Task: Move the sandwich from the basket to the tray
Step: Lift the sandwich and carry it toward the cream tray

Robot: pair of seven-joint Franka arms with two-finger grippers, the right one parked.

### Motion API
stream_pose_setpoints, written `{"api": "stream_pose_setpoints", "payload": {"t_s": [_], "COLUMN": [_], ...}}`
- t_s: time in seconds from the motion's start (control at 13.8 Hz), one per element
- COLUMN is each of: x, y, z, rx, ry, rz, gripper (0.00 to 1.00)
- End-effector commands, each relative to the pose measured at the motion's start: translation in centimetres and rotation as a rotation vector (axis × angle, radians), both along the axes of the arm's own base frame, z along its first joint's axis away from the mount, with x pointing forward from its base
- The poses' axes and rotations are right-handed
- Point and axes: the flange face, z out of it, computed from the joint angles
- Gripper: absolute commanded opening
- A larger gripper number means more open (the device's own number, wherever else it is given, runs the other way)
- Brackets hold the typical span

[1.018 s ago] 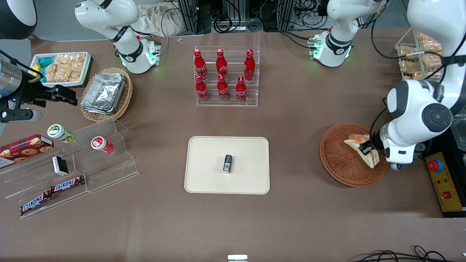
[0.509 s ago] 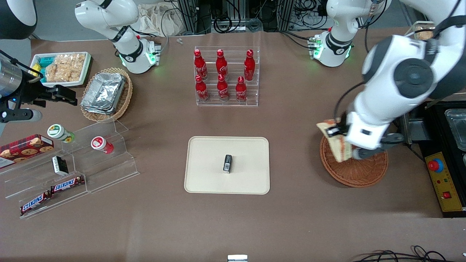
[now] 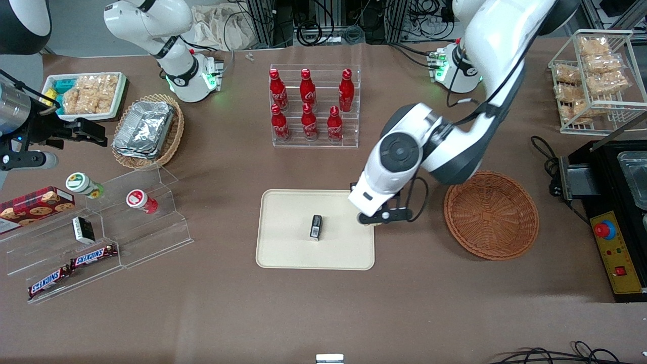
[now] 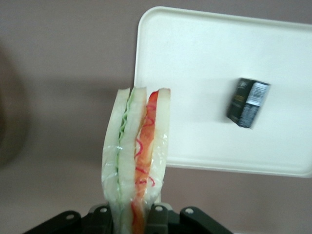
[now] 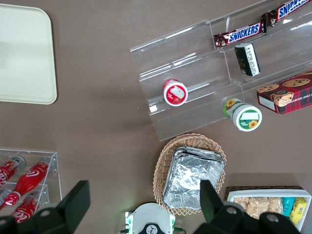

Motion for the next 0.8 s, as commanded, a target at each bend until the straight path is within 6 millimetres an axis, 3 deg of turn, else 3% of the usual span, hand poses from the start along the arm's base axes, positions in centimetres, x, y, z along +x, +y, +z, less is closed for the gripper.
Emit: {"api": "stream_pose_setpoints", "payload": {"t_s": [0.0, 0.22, 0.29, 0.51, 0.58, 0.65, 0.73], "x": [1.0, 2.7, 3.7, 4.0, 4.0, 4.1, 4.1], "y": [-2.3, -2.8, -2.8, -2.4, -2.4, -2.3, -2.3], "z": [-4.8, -9.5, -10.2, -10.0, -10.1, -10.5, -10.7], "rx": [-0.003, -0.065, -0.074, -0.041, -0.044, -0.043, -0.043], "ry": [-0.040, -0.049, -0.061, -0.073, -0.075, -0.070, -0.068], "rz": [-0.035, -0.022, -0.008, -0.027, -0.024, -0.021, -0.022], "gripper": [0.00, 0.00, 0.00, 0.00, 0.19, 0.80, 0.99]}}
